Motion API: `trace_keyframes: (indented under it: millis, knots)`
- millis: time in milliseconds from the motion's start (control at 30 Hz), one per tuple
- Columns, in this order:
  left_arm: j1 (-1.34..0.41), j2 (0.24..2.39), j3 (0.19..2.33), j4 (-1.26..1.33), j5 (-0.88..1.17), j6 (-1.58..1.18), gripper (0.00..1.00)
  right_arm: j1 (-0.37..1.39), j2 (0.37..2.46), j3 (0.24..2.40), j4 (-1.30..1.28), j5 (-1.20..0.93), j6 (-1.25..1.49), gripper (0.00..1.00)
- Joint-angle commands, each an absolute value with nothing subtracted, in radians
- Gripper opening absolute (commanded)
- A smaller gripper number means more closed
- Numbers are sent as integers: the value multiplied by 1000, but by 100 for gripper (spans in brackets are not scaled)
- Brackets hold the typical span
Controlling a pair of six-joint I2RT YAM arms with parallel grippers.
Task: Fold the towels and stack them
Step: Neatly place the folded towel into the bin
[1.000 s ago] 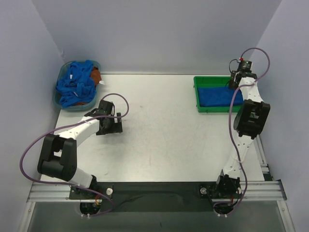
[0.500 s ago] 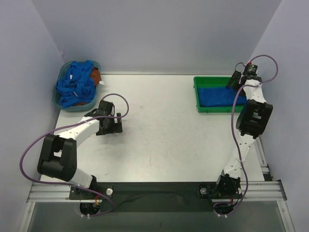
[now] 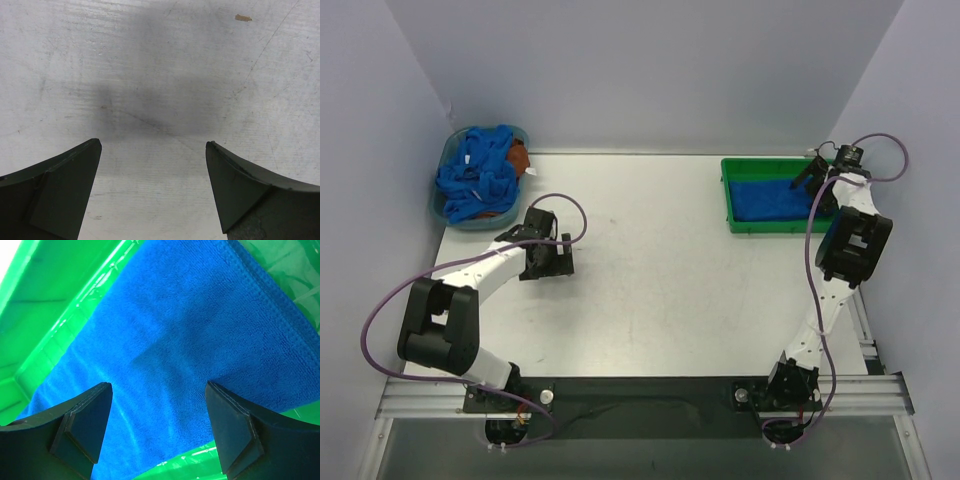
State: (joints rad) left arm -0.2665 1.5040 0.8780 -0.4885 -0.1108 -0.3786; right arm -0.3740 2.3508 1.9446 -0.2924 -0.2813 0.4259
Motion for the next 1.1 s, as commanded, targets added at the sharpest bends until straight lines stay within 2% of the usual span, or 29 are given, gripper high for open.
trace_keyframes:
  millis: [0, 200, 567, 767, 1067]
  knots:
    - [-264, 1483, 916, -456, -95, -379, 97, -377, 2326, 1915, -291, -246, 469, 76]
    - [-264, 1483, 916, -456, -94, -380, 97, -371, 2275, 1850, -281, -132, 494, 77]
    - [-264, 1480, 914, -456, -89, -382, 97, -310, 2134, 1657, 27, -236, 509, 77]
    - [-264, 1476, 914, -454, -91, -383, 97, -282, 2190, 1675, 52, -275, 581, 77]
    - [-264, 1471, 914, -454, -92, -380, 97, -290, 2223, 1667, 46, -173, 641, 77]
